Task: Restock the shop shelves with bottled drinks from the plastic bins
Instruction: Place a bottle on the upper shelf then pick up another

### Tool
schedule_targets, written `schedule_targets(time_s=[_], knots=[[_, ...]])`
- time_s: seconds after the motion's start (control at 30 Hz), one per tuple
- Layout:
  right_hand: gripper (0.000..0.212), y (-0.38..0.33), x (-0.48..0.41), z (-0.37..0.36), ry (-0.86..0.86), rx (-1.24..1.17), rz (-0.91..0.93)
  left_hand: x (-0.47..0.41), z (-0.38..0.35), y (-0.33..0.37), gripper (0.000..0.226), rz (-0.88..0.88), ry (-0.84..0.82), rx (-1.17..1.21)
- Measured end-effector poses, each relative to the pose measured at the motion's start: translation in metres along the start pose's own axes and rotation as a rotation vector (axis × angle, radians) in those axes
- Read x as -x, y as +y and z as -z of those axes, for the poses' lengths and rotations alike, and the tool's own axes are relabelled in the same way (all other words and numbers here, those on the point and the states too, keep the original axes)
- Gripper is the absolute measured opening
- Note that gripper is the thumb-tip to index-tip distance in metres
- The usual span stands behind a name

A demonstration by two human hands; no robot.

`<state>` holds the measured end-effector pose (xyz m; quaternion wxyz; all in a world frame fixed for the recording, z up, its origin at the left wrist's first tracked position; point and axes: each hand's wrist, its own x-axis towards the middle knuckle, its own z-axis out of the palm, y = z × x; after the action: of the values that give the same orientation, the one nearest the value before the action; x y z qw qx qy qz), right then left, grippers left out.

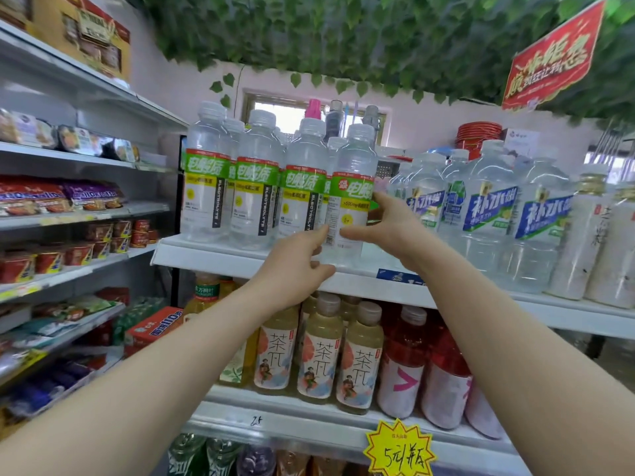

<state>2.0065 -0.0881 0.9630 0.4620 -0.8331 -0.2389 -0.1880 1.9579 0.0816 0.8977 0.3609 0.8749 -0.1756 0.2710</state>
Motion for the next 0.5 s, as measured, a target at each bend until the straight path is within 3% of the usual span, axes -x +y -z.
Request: schedule_targets(time_s=[0.3,0.5], knots=[[0.052,0.008,-0.003,-0.01,0.117,0.144,0.011,-0.003,-0.01,0.002,0.069,-0.021,0.066,-0.144],[0.054,0.021,-0.01,-0.011,0.102,0.024,-0.039,0.0,-0.009,0.005,0.068,-0.018,0.045,-0.116]])
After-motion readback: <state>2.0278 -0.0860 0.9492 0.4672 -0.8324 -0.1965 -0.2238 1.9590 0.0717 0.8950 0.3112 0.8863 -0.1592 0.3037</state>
